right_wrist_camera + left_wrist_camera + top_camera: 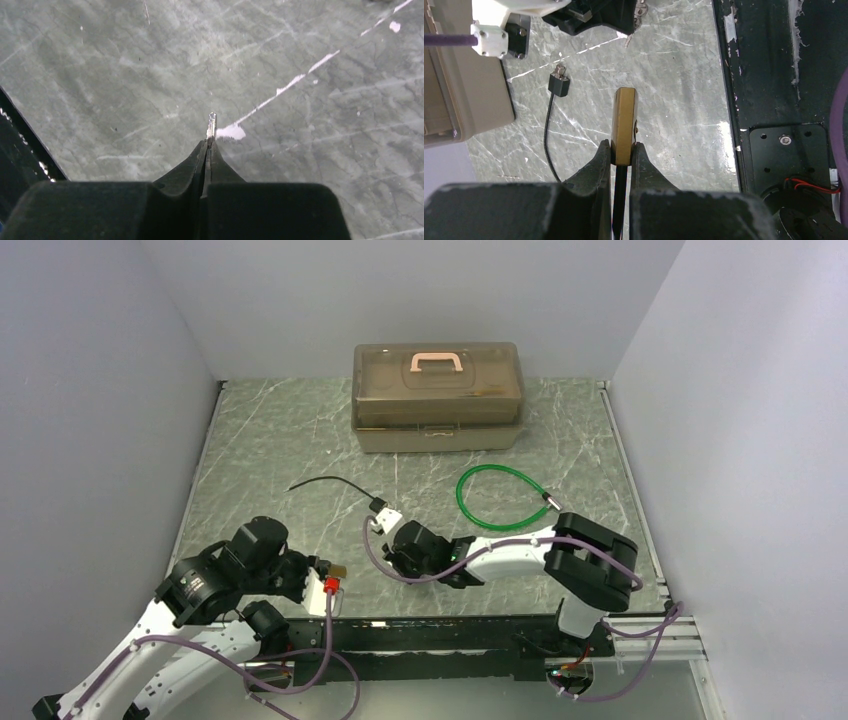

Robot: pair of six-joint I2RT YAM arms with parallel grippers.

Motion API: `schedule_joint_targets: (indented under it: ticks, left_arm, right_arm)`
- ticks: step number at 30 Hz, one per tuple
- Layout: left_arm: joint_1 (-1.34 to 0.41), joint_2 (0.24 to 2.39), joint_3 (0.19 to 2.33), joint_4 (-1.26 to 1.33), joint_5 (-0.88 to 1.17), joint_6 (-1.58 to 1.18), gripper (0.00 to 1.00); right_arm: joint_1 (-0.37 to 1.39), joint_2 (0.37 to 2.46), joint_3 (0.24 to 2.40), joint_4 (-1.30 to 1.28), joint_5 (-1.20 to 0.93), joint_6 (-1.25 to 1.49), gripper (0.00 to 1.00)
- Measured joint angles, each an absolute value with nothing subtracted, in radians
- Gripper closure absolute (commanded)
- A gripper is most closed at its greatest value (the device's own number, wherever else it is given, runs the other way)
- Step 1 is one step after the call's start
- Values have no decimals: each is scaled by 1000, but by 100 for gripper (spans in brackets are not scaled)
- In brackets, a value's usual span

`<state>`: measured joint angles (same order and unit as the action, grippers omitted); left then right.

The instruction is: Unlock with the key

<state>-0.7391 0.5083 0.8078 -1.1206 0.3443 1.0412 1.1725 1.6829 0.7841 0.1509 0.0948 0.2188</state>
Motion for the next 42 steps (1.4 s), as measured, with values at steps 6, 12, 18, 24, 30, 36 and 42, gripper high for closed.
schedule_joint_targets:
  ticks: [6, 12, 18, 24, 30, 36, 42]
  left_arm:
    - [-739, 540, 808, -1106, 370, 1049, 100]
    - [-739, 574, 808, -1100, 402, 1052, 100]
    - [-739, 587, 807, -1078, 450, 1052, 100]
    - [-739, 627, 807, -1062, 459, 1052, 100]
    - [-739, 596, 783, -1047, 456, 1070, 100]
    - [-739, 532, 709, -1037, 447, 1084, 100]
    - [-739, 527, 708, -1033, 448, 1088, 100]
  right_arm:
    - [1172, 1593, 694, 168, 69, 218, 100]
    - [1172, 1441, 654, 189, 37, 210, 100]
    - [1162, 1314, 651, 205, 17, 212, 71]
    - [1125, 1380, 652, 179, -29, 233, 55]
    - [1122, 1519, 660, 148, -73, 247, 58]
    - [1122, 1553, 682, 136, -85, 260, 75]
    - [1122, 1558, 684, 138, -86, 271, 79]
